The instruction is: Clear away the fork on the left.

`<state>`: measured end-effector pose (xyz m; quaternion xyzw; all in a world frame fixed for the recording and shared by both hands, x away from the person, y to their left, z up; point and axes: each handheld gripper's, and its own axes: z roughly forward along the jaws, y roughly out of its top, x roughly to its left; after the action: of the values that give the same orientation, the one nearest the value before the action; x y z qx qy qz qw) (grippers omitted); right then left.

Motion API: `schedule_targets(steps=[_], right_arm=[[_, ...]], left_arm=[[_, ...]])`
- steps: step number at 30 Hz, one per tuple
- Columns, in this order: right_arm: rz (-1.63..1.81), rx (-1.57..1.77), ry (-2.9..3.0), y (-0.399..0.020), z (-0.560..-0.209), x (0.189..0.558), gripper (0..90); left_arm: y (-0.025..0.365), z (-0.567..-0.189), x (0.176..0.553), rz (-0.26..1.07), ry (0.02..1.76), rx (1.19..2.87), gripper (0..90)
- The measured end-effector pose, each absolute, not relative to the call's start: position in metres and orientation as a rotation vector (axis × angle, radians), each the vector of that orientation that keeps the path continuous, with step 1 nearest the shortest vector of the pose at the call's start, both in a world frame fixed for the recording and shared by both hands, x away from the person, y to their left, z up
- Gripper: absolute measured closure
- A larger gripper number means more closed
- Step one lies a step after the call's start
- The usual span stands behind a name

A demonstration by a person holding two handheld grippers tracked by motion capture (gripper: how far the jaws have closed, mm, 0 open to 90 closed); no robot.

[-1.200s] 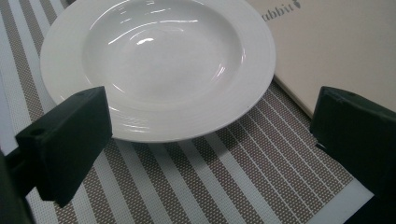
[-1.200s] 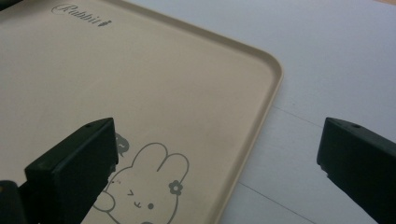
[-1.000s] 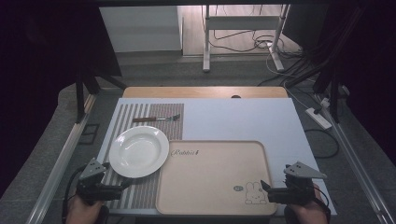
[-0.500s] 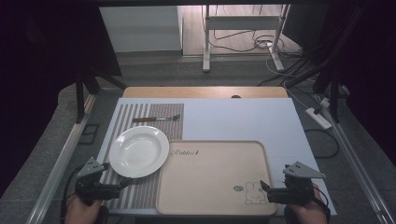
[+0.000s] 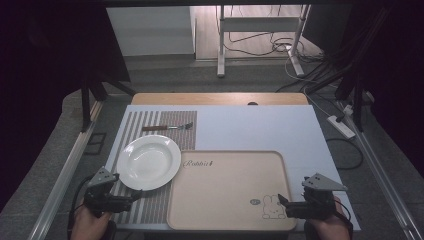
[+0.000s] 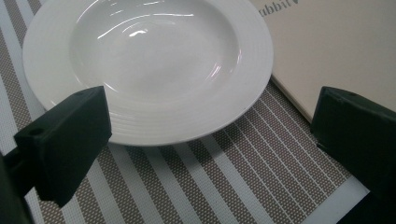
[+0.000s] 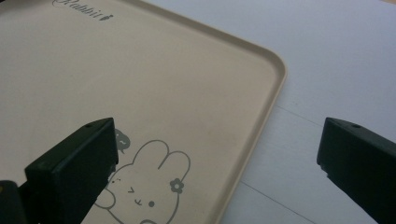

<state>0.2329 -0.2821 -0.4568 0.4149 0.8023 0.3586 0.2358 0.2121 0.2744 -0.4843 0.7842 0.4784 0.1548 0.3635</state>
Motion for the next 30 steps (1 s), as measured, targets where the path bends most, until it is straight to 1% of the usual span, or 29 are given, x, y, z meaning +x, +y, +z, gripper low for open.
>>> schedule_targets(steps=[5, 11, 17, 30], right_arm=[[0.981, 1.138, 2.204, -0.282, -0.457, 0.233, 0.0], [0.981, 1.137, 2.206, -0.282, -0.457, 0.233, 0.0], [0.976, 1.134, 2.213, -0.281, -0.457, 0.234, 0.0], [0.975, 1.131, 2.218, -0.281, -0.457, 0.234, 0.0]], left_arm=[[0.272, -0.484, 0.218, 0.368, 1.237, 2.008, 0.0], [0.271, -0.484, 0.224, 0.379, 1.233, 2.013, 0.1], [0.268, -0.486, 0.237, 0.346, 1.228, 2.020, 0.2], [0.263, -0.488, 0.262, 0.318, 1.228, 2.032, 0.2]])
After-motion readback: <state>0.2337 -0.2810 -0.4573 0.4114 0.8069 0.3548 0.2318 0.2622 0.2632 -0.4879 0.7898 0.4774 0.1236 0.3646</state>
